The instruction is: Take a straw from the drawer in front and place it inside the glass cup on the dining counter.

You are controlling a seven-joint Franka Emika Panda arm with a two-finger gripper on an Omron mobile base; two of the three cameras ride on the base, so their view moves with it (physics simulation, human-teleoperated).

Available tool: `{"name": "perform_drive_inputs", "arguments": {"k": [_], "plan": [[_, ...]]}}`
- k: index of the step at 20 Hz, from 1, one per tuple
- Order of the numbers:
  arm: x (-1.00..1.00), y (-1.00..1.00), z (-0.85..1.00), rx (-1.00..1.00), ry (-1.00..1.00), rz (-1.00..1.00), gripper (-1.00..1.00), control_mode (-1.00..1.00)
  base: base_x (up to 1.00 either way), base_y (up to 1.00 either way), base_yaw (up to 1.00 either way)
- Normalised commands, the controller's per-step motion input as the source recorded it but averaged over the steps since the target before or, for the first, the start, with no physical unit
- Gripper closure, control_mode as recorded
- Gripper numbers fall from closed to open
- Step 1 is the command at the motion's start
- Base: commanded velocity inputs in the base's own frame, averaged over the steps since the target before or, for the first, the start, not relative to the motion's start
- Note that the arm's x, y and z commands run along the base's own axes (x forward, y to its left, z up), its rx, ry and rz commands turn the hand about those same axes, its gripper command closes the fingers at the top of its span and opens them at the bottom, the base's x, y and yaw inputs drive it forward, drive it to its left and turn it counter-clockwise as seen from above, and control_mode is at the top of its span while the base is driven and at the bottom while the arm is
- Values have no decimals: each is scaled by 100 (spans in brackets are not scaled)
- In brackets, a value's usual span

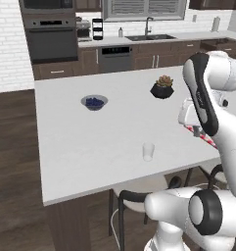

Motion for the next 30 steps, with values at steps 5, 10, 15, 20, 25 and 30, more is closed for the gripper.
{"name": "perform_drive_inputs", "arguments": {"k": [5, 10, 15, 20, 25, 30], "plan": [[0, 0, 32, 33, -3, 24, 100, -100, 0, 0, 0], [0, 0, 15, 32, 0, 28, 100, -100, 0, 0, 0], [9, 14, 1, 27, 0, 29, 100, -100, 0, 0, 0], [13, 46, 0, 22, 0, 27, 100, -100, 0, 0, 0], [-6, 27, 1, 26, -10, 18, 100, -100, 0, 0, 0], [-28, 0, 0, 31, -32, 6, 100, -100, 0, 0, 0]]}}
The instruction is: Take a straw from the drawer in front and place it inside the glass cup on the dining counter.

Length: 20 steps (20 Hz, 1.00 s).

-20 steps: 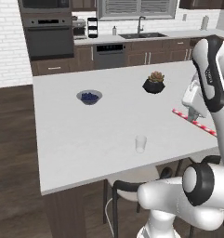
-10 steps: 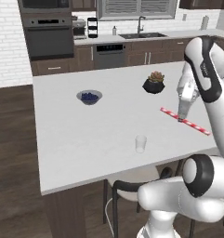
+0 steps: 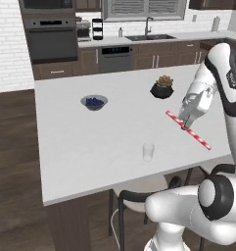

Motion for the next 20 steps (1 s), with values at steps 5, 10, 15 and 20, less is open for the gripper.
{"name": "perform_drive_inputs", "arguments": {"k": [5, 10, 15, 20], "plan": [[6, 0, 0, 29, -29, 0, 100, -100, 0, 0, 0], [44, 0, 0, 30, -13, 2, 100, -100, 0, 0, 0], [56, 0, 0, 29, -2, 2, 100, -100, 0, 0, 0], [47, 0, -15, 18, -4, 0, 100, -100, 0, 0, 0]]}}
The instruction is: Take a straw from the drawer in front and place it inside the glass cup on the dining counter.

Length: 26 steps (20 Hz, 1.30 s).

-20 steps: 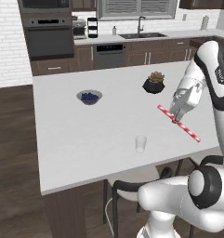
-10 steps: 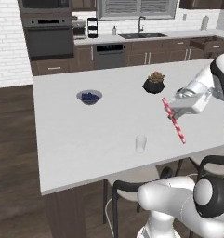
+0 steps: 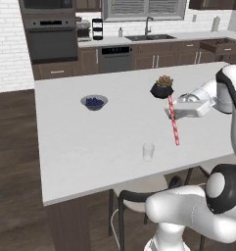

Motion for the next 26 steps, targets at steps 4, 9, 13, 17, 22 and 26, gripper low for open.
{"name": "perform_drive_inputs", "arguments": {"k": [4, 9, 13, 17, 22, 26], "plan": [[19, 3, -32, 1, -13, 0, 100, -100, 0, 0, 0], [18, 4, -28, 0, -8, 0, 100, -100, 0, 0, 0], [34, 1, -19, 0, -4, 0, 100, -100, 0, 0, 0], [34, 0, -23, 0, -6, 0, 100, -100, 0, 0, 0], [20, 0, -20, 0, -9, 0, 100, -100, 0, 0, 0], [18, 0, -23, 1, -5, 0, 100, -100, 0, 0, 0]]}}
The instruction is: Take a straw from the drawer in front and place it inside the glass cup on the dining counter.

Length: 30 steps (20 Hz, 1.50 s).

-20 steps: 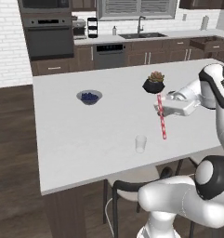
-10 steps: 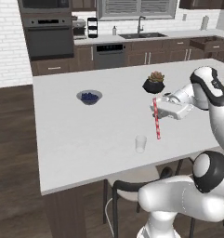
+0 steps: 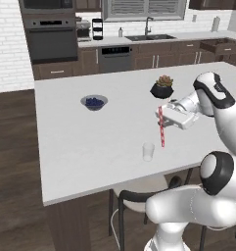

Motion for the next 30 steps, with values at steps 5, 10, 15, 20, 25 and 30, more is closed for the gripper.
{"name": "perform_drive_inputs", "arguments": {"k": [5, 10, 15, 20, 25, 30], "plan": [[21, 0, -24, 1, -3, 0, 100, -100, 0, 0, 0], [28, 0, -19, 1, -3, 0, 100, -100, 0, 0, 0], [21, 0, -16, 1, -3, 0, 100, -100, 0, 0, 0], [13, 0, -18, 1, -1, 0, 100, -100, 0, 0, 0], [17, -6, -15, 0, 0, 0, 100, -100, 0, 0, 0], [24, -12, -8, 0, 0, -1, 100, -100, 0, 0, 0]]}}
